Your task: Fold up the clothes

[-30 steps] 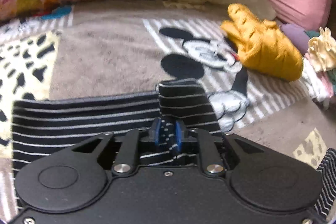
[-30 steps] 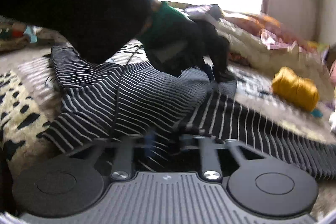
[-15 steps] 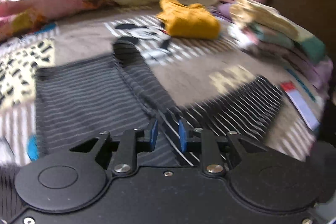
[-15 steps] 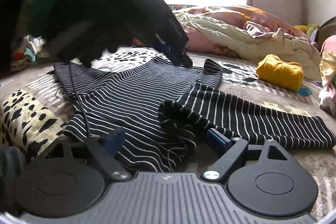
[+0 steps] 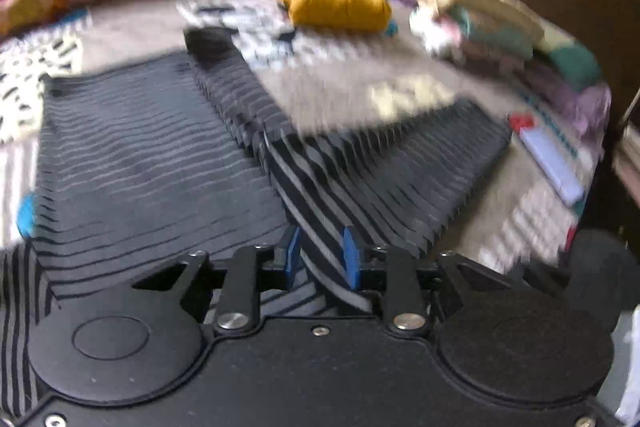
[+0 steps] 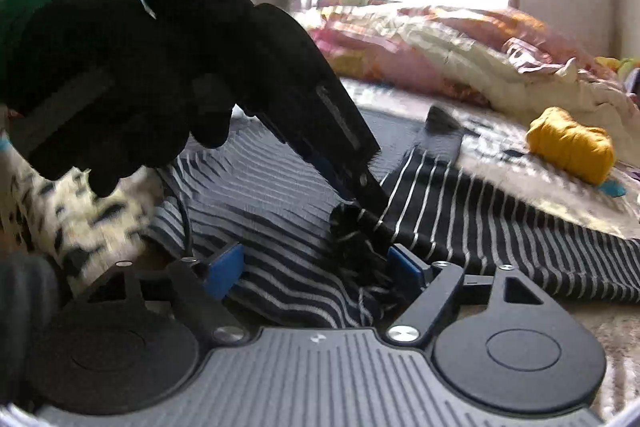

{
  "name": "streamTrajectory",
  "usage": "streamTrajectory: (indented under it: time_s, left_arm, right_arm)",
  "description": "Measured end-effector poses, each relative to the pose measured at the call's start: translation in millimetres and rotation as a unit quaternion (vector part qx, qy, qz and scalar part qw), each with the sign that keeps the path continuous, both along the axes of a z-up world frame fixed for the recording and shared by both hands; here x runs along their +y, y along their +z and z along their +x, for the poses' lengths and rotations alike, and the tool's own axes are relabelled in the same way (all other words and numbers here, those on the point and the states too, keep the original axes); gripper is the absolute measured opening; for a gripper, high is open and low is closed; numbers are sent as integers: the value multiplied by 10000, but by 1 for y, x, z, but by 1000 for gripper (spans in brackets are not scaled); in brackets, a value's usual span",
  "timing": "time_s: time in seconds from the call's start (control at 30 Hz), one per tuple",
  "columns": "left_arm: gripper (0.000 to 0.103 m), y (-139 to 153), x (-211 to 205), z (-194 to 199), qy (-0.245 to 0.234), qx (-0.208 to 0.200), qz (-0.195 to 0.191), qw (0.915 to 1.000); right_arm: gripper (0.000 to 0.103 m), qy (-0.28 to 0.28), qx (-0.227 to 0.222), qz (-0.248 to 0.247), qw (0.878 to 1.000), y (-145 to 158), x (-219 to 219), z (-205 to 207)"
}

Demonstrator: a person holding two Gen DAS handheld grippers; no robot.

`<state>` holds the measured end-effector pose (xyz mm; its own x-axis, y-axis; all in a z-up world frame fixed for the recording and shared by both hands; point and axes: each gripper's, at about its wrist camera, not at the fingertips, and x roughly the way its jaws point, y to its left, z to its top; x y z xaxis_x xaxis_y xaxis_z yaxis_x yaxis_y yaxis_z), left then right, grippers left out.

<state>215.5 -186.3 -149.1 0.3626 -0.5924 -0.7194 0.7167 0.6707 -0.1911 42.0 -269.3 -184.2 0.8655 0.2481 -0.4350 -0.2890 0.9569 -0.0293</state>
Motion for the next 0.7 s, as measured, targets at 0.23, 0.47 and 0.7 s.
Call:
streamTrajectory:
  time_s: [0.23, 0.47, 0.7]
  left_arm:
    - [27, 4, -16, 107, 1166, 471, -713, 9895]
    - [27, -38, -46, 201, 1769, 858, -846, 9768]
    - [6, -33, -35, 225, 1613, 1704, -2108, 9489]
  right_arm:
    - [79, 55, 93, -2, 9999, -9, 8, 14]
    - [82, 210, 239, -176, 9993, -14, 16, 18]
    - [82, 163, 287, -218, 9992, -14, 20, 19]
